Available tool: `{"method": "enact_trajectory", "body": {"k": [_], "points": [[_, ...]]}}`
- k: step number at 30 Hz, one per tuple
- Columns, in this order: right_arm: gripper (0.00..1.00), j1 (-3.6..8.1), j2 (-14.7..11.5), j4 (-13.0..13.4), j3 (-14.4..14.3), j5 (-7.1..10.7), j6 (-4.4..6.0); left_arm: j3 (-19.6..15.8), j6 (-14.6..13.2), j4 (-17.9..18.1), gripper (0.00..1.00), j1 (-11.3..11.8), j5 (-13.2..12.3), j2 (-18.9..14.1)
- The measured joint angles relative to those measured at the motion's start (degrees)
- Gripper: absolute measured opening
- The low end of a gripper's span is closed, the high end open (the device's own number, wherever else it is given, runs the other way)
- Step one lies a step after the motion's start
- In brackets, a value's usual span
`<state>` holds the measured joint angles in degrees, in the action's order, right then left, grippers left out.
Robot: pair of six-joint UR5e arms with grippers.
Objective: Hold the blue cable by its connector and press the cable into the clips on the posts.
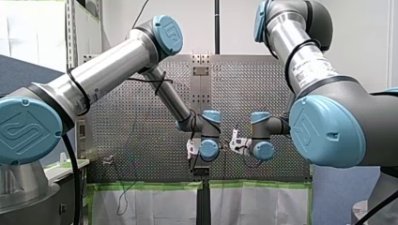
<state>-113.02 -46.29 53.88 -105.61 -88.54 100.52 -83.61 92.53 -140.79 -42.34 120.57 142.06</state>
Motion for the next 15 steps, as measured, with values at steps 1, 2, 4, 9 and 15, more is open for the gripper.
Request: {"method": "enact_trajectory", "body": {"k": [1, 2, 4, 9, 15], "points": [[0.0, 0.05, 0.0, -0.3, 0.1, 0.12, -0.12, 0.0, -0.1, 0.1, 0.05, 0.0, 0.1, 0.1], [0.0, 0.12, 0.0, -0.6, 0.2, 0.17, -0.18, 0.0, -0.3, 0.2, 0.05, -0.1, 0.2, 0.2], [0.0, 0.33, 0.0, -1.0, 0.2, 0.24, -0.29, 0.0, -0.9, 0.4, 0.05, -0.3, 0.4, 0.5], [0.0, 1.22, 0.0, -2.2, 0.3, 0.29, -0.47, 0.0, -1.6, 1.5, 0.05, -1.1, 0.6, 0.7], [0.0, 2.56, 0.0, -2.5, 0.3, 1.37, -0.75, 0.0, -1.9, 2.3, 0.05, -1.6, 0.7, 0.7]]}}
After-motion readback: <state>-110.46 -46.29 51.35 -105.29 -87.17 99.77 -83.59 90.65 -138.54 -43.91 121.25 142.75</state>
